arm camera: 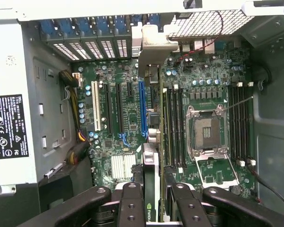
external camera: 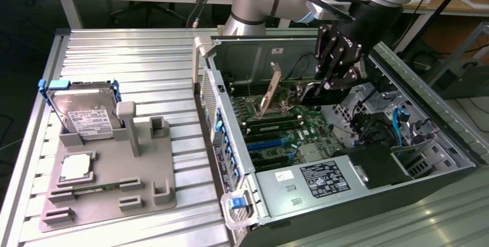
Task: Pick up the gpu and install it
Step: 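Insert the gpu into the slot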
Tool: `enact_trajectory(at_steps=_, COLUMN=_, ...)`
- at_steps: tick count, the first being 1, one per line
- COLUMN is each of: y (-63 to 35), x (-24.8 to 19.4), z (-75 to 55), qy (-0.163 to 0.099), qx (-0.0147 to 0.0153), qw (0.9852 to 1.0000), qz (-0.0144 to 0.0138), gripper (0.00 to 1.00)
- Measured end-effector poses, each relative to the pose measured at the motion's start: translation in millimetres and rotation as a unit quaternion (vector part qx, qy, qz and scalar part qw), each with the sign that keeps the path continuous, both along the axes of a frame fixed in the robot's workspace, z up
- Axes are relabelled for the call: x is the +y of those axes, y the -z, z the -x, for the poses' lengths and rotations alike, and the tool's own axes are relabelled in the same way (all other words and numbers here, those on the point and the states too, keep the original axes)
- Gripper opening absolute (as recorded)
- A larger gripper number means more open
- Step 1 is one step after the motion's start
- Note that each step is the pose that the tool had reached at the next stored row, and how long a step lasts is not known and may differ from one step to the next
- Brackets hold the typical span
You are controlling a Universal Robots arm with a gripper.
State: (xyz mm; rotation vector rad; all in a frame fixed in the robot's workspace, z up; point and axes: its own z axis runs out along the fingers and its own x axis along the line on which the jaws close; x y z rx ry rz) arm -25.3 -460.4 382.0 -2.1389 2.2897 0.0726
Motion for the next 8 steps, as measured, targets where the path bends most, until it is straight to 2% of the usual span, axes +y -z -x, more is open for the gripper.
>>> enact_trajectory(at_steps=8, y=2.0, x=0.0, z=0.0, qy=0.0, qx=0.0, qw=1.0, qz=0.0, gripper=0.27)
